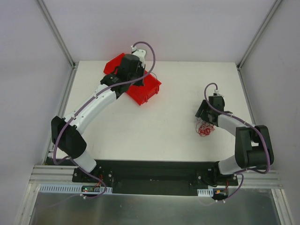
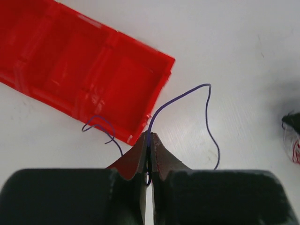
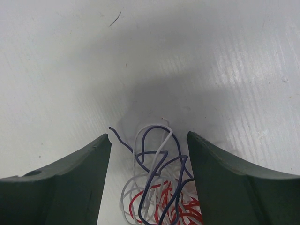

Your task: Untangle the cables

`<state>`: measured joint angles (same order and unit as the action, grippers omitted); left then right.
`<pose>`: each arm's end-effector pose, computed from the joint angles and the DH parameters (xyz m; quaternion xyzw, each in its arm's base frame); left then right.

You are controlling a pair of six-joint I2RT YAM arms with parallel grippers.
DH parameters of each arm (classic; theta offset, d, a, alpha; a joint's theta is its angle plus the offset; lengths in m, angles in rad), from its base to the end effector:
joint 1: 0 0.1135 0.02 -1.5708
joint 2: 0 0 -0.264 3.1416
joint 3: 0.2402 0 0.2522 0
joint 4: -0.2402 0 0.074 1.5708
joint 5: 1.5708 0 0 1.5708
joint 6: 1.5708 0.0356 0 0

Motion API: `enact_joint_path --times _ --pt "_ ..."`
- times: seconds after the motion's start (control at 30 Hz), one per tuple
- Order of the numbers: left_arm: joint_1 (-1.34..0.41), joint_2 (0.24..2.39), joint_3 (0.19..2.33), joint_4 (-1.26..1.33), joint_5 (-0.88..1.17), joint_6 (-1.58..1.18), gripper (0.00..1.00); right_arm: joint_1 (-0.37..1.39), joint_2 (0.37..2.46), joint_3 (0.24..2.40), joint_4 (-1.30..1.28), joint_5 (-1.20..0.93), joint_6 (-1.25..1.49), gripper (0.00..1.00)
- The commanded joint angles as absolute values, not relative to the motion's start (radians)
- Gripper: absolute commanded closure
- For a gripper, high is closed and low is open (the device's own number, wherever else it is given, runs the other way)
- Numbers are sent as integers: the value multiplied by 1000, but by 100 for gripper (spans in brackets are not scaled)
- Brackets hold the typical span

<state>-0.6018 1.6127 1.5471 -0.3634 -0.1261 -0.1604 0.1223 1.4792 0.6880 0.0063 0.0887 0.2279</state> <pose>0.3148 -0.2108 0.3756 0.1506 0.8268 -0.1514 0.5203 0.2864 0.0320 0.1670 0.0657 0.9207 0.0263 0.3838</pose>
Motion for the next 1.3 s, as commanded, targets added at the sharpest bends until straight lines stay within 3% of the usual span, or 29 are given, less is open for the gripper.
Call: enact_joint_path --times 0.0,0.7,0.93,1.27 --pt "-531 1655 1679 -367 -161 -118 100 126 1500 715 -41 72 222 30" --pt "-362 2011 1899 -371 192 -448 100 126 1513 730 -54 74 222 30" --pt "-362 2095 1922 -368 109 -453 100 126 1514 729 -55 72 221 31" --pt "-396 2155 1897 -367 143 -451 100 126 1516 732 -55 74 219 30"
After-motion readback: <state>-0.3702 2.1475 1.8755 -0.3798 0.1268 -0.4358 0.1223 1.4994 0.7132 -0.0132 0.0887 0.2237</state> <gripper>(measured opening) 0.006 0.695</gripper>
